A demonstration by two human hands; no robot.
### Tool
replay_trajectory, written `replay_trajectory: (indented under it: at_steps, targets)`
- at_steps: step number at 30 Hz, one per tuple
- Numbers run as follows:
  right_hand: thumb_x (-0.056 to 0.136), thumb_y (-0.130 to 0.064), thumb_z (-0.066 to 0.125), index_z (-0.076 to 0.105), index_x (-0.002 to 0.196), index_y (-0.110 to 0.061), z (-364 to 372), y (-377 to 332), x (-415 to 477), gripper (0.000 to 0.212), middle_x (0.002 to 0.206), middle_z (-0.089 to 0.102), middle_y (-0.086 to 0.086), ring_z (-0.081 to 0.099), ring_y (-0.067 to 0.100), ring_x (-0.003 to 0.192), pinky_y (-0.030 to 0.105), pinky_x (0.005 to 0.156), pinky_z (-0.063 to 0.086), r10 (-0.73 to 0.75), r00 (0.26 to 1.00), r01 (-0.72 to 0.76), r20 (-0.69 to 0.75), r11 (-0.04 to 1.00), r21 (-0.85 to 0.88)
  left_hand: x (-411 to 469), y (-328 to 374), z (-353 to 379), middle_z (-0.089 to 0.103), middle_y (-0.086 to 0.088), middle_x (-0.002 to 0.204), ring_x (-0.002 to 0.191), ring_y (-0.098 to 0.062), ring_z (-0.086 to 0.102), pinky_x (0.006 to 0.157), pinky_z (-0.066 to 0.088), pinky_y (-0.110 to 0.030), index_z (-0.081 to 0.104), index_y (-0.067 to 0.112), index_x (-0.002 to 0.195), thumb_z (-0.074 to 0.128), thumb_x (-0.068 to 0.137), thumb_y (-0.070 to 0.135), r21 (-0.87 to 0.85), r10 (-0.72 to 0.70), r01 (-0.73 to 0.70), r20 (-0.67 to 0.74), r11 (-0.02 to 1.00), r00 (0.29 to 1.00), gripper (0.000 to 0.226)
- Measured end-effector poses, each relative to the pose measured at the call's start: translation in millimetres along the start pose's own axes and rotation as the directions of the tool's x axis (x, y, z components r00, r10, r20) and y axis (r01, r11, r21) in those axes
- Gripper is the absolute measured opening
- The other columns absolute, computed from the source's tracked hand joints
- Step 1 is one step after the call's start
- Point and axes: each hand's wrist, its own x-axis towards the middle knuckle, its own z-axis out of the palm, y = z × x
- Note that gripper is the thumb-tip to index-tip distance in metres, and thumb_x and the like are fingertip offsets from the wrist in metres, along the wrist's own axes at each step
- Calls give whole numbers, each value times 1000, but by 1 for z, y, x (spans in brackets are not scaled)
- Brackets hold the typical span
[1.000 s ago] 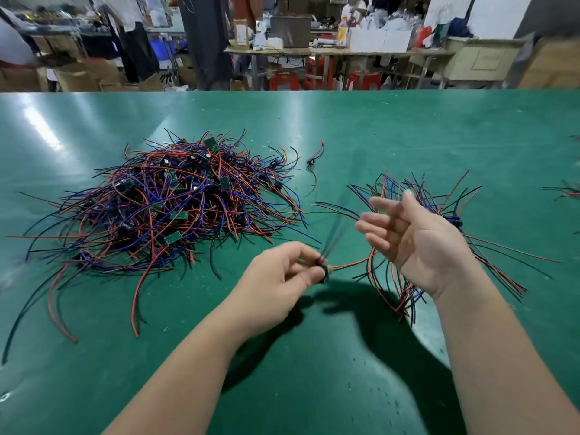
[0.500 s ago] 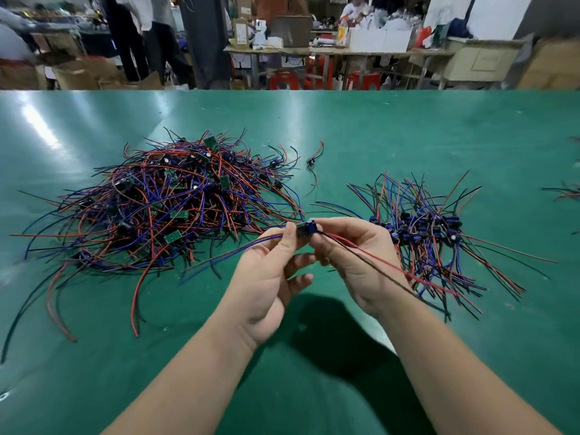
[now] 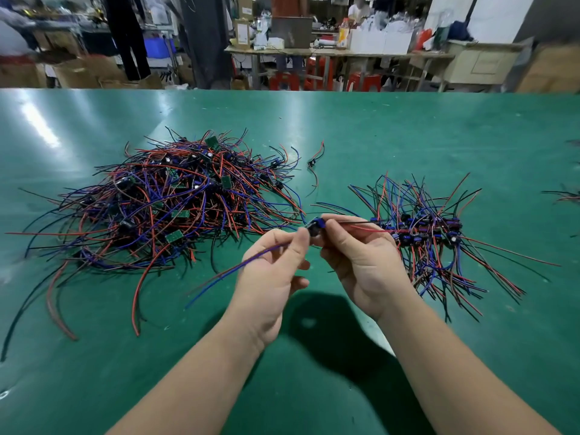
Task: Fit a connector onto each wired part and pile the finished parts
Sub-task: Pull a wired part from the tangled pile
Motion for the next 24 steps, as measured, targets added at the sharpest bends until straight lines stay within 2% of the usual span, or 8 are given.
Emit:
replay_trajectory:
  at_steps: [2, 4, 6, 9, 11, 14, 19, 24]
  targets:
    - [64, -16, 66, 76, 64, -16, -2, -4, 2, 10, 62, 69, 1, 62, 6, 52, 15, 51, 49, 52, 998, -50, -32, 998, 50, -2, 0, -2, 62, 11, 66, 57, -1, 52, 48, 45, -16, 63, 20, 73, 71, 68, 32, 115, 111, -123, 108, 986, 988, 15]
    - [66, -15, 65, 75, 61, -14, -7, -12, 2, 11, 58, 65, 1, 58, 5, 46, 13, 43, 46, 98, 995, -96, -34, 993, 73, 0, -1, -8, 66, 11, 74, 65, -2, 56, 54, 47, -15, 67, 22, 82, 76, 75, 23, 350, 171, -246, 231, 904, 958, 11]
    - [66, -14, 65, 74, 60, -13, -12, -18, 1, 11, 56, 63, 0, 55, 5, 43, 12, 39, 43, 108, 994, -108, -1, 994, -12, 4, -1, -14, 69, 7, 88, 77, -4, 64, 60, 50, -18, 69, 25, 88, 72, 83, 12, 526, 193, -285, 222, 801, 956, 14]
    - [64, -12, 68, 73, 62, -9, -20, -20, 1, 6, 57, 64, 5, 55, 9, 42, 14, 40, 44, 132, 987, -114, 88, 977, -181, 7, 6, -12, 72, -5, 83, 70, -13, 71, 56, 56, -24, 74, 17, 79, 61, 90, 24, 297, -2, -32, 114, 954, 993, 18]
    - [61, -14, 72, 73, 64, -8, -24, -18, 2, 7, 60, 66, 7, 55, 11, 44, 17, 42, 44, 162, 982, -128, 100, 951, -280, 8, 8, -12, 72, -8, 75, 64, -18, 71, 52, 54, -23, 76, 13, 72, 65, 76, 43, 146, -134, 115, 133, 983, 982, 32]
    - [61, -17, 73, 73, 64, -10, -27, -14, 4, 7, 60, 66, 6, 57, 11, 47, 18, 43, 43, 183, 978, -136, 96, 920, -368, 5, 7, -10, 74, -10, 78, 67, -16, 71, 54, 52, -19, 78, 13, 74, 76, 57, 37, 150, -187, 164, 159, 975, 969, 29]
    - [71, -17, 73, 72, 63, -13, -28, -9, 6, 9, 62, 68, 4, 62, 9, 53, 18, 47, 46, 134, 991, -124, -7, 897, -425, 7, 1, -9, 71, -5, 67, 59, -11, 68, 52, 53, -18, 70, 6, 82, 77, 54, 20, 60, -279, 275, 70, 959, 958, 32]
    - [83, -2, 65, 64, 68, -3, -34, -19, 14, 15, 57, 66, 7, 64, 13, 50, 20, 47, 52, 33, 979, -87, -201, 960, -267, 6, -4, -10, 71, -7, 66, 58, -14, 68, 55, 55, -21, 66, 3, 82, 80, 63, 5, 275, -231, 197, 99, 941, 968, 25]
